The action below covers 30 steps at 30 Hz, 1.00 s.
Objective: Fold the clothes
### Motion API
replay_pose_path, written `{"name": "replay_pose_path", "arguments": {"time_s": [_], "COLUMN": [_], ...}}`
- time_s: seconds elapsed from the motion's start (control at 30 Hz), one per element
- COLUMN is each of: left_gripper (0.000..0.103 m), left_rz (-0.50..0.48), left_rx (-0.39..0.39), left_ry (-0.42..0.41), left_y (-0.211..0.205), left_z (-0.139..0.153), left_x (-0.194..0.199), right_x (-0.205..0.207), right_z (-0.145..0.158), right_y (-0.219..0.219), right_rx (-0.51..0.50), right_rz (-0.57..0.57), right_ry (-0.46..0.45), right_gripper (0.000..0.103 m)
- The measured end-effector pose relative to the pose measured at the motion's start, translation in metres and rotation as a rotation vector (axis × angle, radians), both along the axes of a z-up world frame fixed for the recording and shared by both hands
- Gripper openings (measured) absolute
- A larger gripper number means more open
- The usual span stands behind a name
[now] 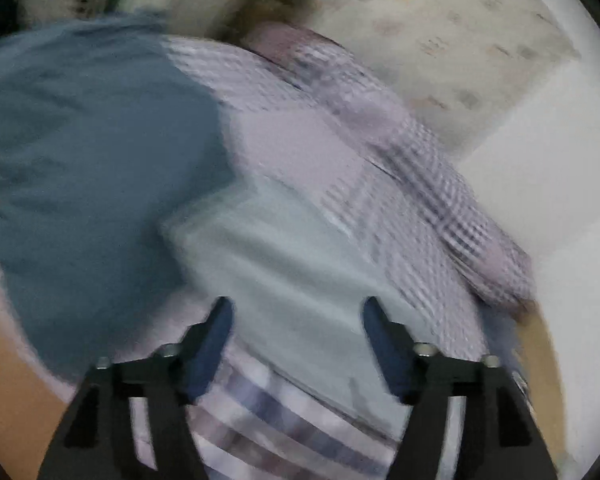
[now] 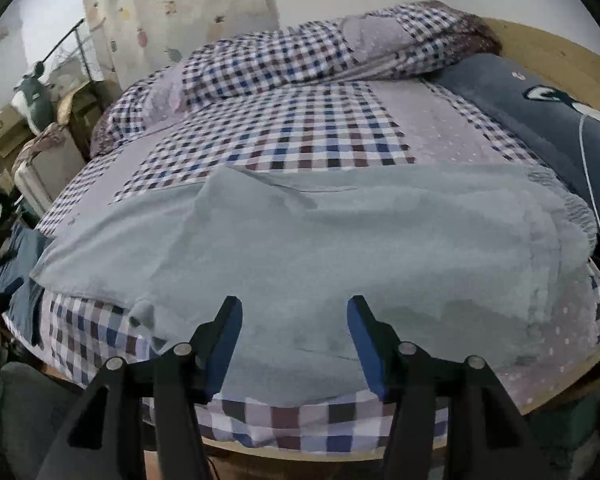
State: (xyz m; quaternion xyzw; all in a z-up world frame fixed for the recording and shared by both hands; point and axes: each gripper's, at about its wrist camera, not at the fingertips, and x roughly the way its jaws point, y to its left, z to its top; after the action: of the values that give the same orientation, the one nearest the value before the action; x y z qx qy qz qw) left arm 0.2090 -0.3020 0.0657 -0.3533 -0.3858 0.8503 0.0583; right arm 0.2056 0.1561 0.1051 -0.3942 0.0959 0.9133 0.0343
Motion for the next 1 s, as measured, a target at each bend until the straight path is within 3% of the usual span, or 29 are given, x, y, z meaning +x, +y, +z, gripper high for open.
{"name": "replay_pose_path", "arguments": {"time_s": [0.2, 0.37, 0.53, 0.63, 0.67, 0.77, 1.0], "left_gripper": [0.078, 0.078, 0.076, 0.056, 0.040, 0.026, 0.024], "left_rz": [-0.450, -0.639, -0.663, -0.685, -0.692, -0.717, -0.791], "left_rx": [0.089, 0.101, 0.161, 0.173, 0.177, 0.195, 0.181], "left_ry": [-0.075, -0.154, -0.230, -0.222, -0.220, -0.217, -0.204], "left_y": [0.156, 0.240, 0.264, 0.274, 0.277, 0.287, 0.307], "left_z": [-0.025, -0.047, -0.065, -0.055, -0.051, -0.038, -0.014], "left_x": [-0.034, -0.064, -0.062, -0.071, -0.074, -0.083, -0.089], "right_x": [0.014, 0.033, 0.038, 0.037, 0.035, 0.023, -0.023], "right_z": [-0.014, -0.025, -0.039, -0.045, -0.047, -0.052, -0.064], "right_y": [-0.052, -0.091, -0.114, -0.124, -0.128, -0.138, -0.147], "right_rx": [0.130, 0.285, 0.408, 0.486, 0.512, 0.569, 0.669], "right_rz": [0.157, 0.290, 0.369, 0.405, 0.414, 0.436, 0.387], "right_ry": [0.073, 0.139, 0.169, 0.203, 0.216, 0.239, 0.244], "right_gripper": [0.059, 0.065, 0.072, 0.081, 0.084, 0.085, 0.084]}}
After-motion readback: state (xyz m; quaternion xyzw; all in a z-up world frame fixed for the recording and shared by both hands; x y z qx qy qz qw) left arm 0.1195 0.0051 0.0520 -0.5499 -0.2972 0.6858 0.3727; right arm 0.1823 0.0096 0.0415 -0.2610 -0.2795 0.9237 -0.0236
